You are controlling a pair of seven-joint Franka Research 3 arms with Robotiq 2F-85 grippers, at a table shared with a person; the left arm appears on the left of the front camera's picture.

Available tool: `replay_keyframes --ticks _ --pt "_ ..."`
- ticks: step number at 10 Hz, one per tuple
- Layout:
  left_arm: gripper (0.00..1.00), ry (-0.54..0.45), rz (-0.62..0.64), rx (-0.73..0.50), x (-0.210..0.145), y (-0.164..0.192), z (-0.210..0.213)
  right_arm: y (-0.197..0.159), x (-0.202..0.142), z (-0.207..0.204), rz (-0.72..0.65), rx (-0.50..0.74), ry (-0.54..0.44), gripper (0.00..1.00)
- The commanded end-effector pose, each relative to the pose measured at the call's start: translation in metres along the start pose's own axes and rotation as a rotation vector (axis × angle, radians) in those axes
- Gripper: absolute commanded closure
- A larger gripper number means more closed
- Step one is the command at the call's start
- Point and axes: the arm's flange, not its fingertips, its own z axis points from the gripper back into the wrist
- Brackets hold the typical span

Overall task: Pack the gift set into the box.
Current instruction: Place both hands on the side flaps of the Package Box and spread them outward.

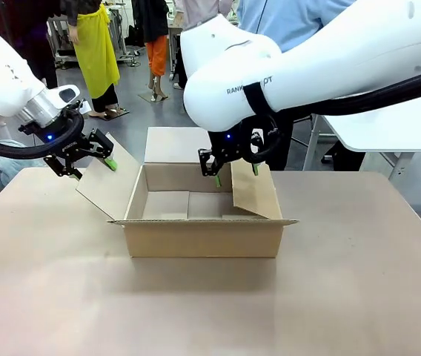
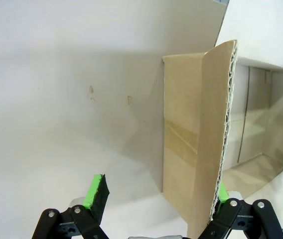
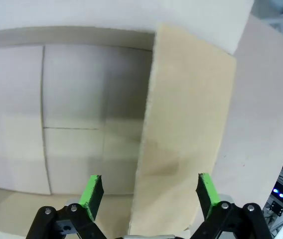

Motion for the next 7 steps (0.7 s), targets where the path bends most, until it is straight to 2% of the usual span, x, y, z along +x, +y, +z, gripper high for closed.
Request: replay_keyframes --ticks 1,3,5,7 --pt "0.00 0.002 0.011 0.012 -0.003 -0.001 0.002 -0.011 -0.010 -0.006 -0.066 -0.113 -0.038 0.00" --pt "0.00 0.002 0.011 0.012 -0.003 -0.001 0.002 -0.032 -0.014 -0.011 -0.106 -0.153 -0.056 0.00" --pt "0.00 0.002 0.011 0.012 -0.003 -0.001 0.002 -0.065 -0.017 0.003 -0.161 -0.164 -0.087 0.00" --pt "0.00 0.002 0.011 0.012 -0.003 -0.001 0.002 -0.101 -0.026 0.019 -0.195 -0.119 -0.107 0.00"
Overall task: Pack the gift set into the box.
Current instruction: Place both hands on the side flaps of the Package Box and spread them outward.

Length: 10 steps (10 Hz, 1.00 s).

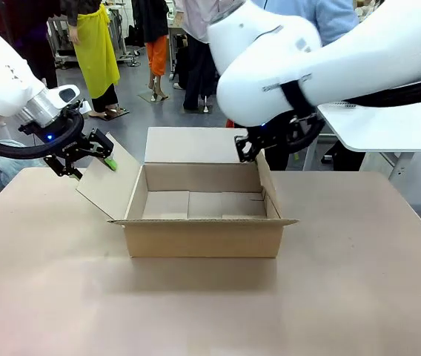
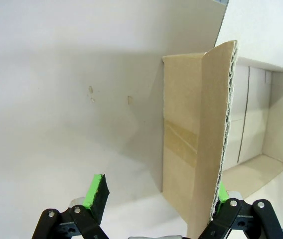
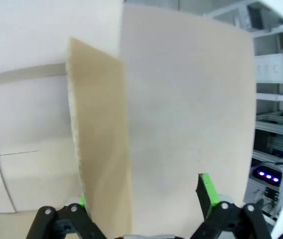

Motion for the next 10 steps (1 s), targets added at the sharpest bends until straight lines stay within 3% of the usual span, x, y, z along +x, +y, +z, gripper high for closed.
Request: replay_keyframes --ticks 1,5,7,8,9,10 --pt "0.00 0.003 0.011 0.012 -0.003 0.000 0.002 -0.041 -0.016 -0.005 -0.067 0.035 -0.013 0.00" --pt "0.00 0.003 0.011 0.012 -0.003 0.000 0.002 -0.123 -0.031 -0.044 -0.120 0.279 0.002 0.00" --pt "0.00 0.003 0.011 0.012 -0.003 0.000 0.002 -0.146 -0.038 -0.077 -0.163 0.377 -0.041 0.00" --pt "0.00 0.003 0.011 0.012 -0.003 0.000 0.002 -0.137 -0.038 -0.092 -0.172 0.454 -0.074 0.00" --pt "0.00 0.003 0.011 0.012 -0.003 0.000 0.002 -0.138 -0.025 -0.060 -0.175 0.297 -0.016 0.00" --pt "0.00 0.003 0.011 0.012 -0.003 0.000 0.002 -0.138 -0.025 -0.060 -0.175 0.297 -0.016 0.00"
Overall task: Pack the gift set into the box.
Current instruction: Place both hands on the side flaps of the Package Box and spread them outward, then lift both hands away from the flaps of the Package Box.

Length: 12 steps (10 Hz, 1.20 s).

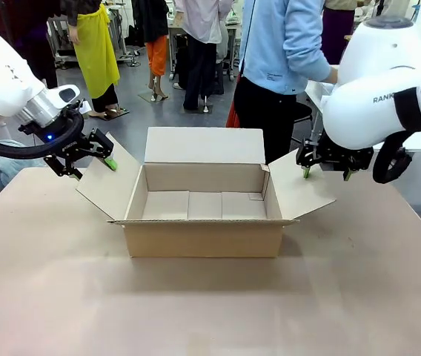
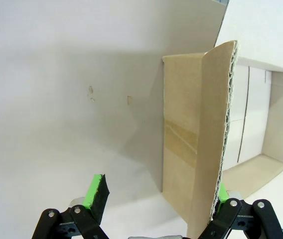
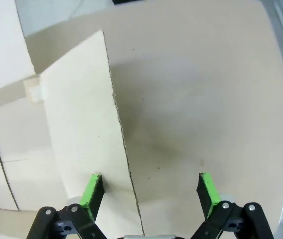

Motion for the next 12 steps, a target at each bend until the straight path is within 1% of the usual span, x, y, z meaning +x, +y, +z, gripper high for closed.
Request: replay_keyframes --ticks 1,12 --pt "0.00 0.003 0.011 0.012 -0.0025 -0.0005 0.0019 0.0083 0.0054 0.0152 0.007 -0.046 0.012 0.00" --pt "0.00 0.003 0.011 0.012 -0.0025 -0.0005 0.0019 0.0083 0.0054 0.0152 0.007 -0.046 0.012 0.00"
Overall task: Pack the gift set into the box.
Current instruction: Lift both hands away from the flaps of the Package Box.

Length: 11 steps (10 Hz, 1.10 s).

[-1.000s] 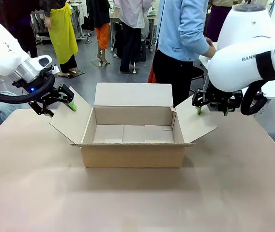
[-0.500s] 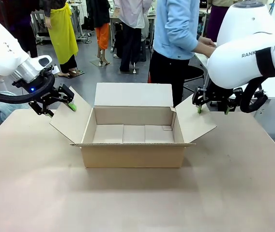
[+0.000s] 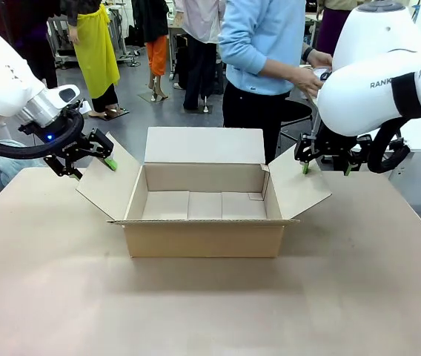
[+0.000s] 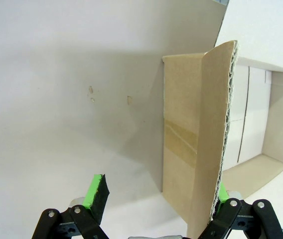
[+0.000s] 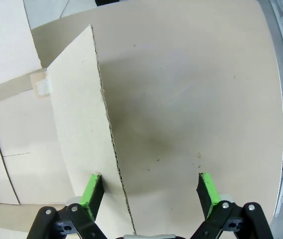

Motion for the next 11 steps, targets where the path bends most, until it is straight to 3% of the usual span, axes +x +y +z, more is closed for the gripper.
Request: replay_keyframes --ticks 1,11 --pt "0.00 0.003 0.011 0.012 -0.0025 -0.0005 0.0019 0.0003 0.0019 0.0008 -0.005 -0.020 -0.012 0.00" --pt "0.00 0.003 0.011 0.012 -0.0025 -0.0005 0.0019 0.0003 0.0019 0.0008 -0.005 -0.020 -0.012 0.00"
